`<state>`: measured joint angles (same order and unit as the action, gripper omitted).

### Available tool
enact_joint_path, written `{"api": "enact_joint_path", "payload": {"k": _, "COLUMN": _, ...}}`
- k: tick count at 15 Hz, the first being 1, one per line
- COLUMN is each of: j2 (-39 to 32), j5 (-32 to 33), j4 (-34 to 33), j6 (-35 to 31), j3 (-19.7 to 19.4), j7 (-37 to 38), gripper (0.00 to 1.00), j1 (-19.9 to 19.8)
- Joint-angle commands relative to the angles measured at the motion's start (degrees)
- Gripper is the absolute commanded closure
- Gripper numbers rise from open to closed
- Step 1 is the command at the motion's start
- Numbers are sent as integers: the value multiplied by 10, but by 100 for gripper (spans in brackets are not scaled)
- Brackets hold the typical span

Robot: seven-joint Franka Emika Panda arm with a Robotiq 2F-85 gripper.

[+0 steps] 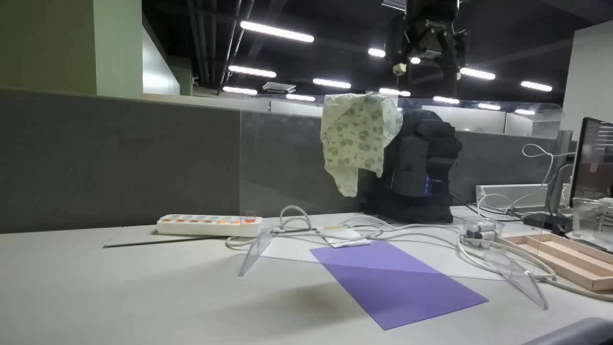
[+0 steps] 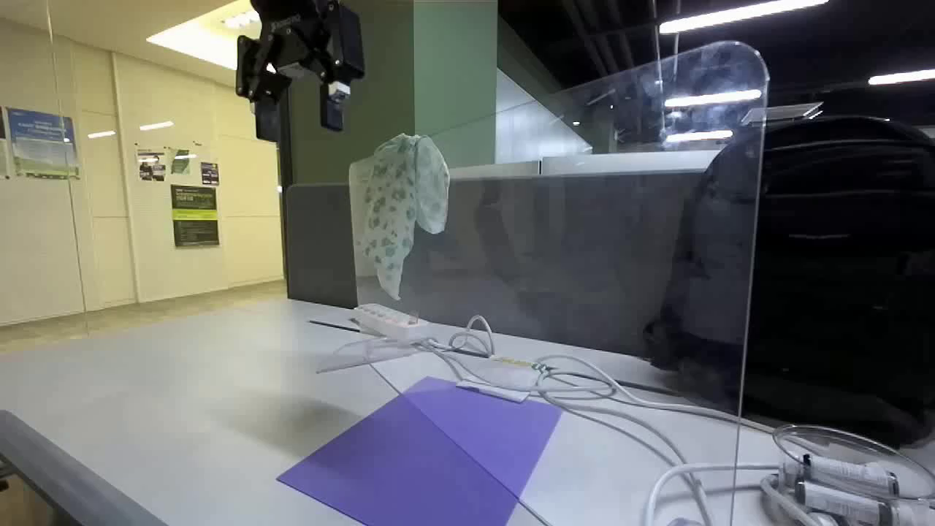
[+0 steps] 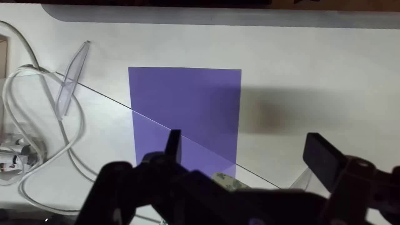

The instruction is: Take the cloth off the countertop shield and put it on the counter

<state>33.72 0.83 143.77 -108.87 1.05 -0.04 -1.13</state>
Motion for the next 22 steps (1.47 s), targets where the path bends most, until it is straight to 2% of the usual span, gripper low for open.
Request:
{"api": "enact_joint_path", "payload": {"k": 1, "j2": -1, "j5": 2, "j4": -1, "j6": 1, "j3": -3, "j7": 2, "gripper": 0, "j1": 4}}
{"api": "enact_joint_path", "payload": {"k": 9, "j2": -1, "j5": 2, "j4": -1, "j6": 1, "j3": -3, "j7": 2, "gripper": 0, "j1": 4}}
{"api": "enact_joint_path", "payload": {"k": 10, "j2": -6, "j5": -1, "j4": -4, "j6": -3, "j3": 5, "j7": 35, "gripper": 0, "j1": -3}}
{"api": "enact_joint_path", "payload": {"k": 13, "j2": -8, "j5": 2, "j4": 0, "j6": -58, "j3": 20, "j7": 98, "gripper": 0, "j1": -12}}
{"api": "enact_joint_path", "payload": {"k": 16, "j2": -14, "j5": 18, "j4": 4, "j6": -141, "j3": 46, "j7": 174, "gripper": 0, "j1": -27}}
{"api": "enact_joint_path", "payload": {"k": 22, "j2": -36, "j5": 73, "j4": 8, "j6": -300, "j3": 91, "j7": 302, "gripper": 0, "j1": -81}}
